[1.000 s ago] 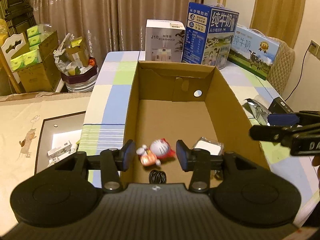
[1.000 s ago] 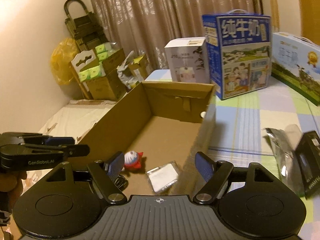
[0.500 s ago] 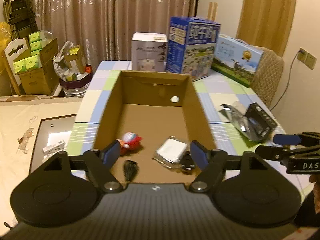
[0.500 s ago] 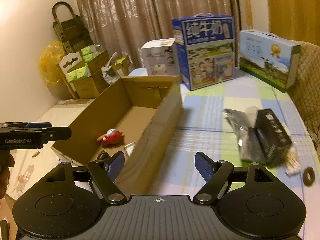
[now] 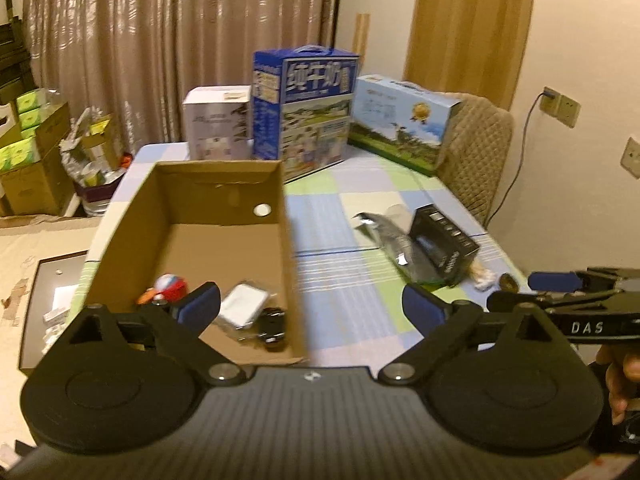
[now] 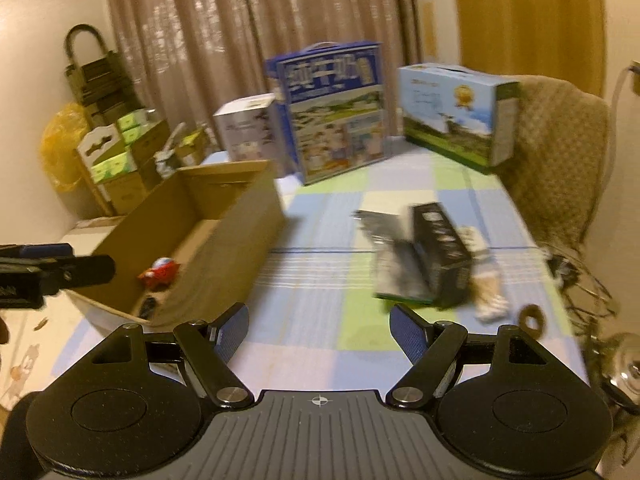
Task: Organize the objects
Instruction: 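Move both open tools back over the table toward the remaining items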
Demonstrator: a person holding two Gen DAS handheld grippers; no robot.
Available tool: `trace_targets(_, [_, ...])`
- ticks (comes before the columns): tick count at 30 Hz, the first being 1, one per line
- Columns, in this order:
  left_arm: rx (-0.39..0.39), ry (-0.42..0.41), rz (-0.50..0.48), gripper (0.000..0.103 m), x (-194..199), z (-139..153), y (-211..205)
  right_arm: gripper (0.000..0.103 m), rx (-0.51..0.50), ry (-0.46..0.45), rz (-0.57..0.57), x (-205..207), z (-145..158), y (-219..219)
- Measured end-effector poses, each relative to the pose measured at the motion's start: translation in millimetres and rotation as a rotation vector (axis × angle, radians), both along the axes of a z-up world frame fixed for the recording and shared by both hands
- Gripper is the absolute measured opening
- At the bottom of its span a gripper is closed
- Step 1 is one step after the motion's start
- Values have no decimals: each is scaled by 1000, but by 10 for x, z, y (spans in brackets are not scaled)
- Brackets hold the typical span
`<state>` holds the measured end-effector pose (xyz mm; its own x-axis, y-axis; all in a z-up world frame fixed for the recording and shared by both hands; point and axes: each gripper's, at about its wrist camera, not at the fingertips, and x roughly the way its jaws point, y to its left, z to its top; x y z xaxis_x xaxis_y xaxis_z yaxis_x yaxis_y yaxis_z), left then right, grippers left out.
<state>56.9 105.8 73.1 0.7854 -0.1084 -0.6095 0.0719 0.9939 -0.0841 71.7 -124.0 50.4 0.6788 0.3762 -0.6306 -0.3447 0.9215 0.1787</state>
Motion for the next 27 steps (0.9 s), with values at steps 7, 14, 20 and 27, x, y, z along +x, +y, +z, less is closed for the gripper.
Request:
trace_targets(7, [-21,-8,-53,97,149,-19,-353,75,-12,1,-134,20,-6,-595])
trace_targets(14, [-23,22,-89,97,302,-143,-610,75,-9,-5,-220,77,47,-1062])
trace_targets(20, [-12,47,-119,98,440,-255,-802,75,-14,-5,-259,127,48,-1307])
trace_targets(27, [-7,77,-132,98,612,-399,-950,75,-27,9,-270,257,-58,-1491])
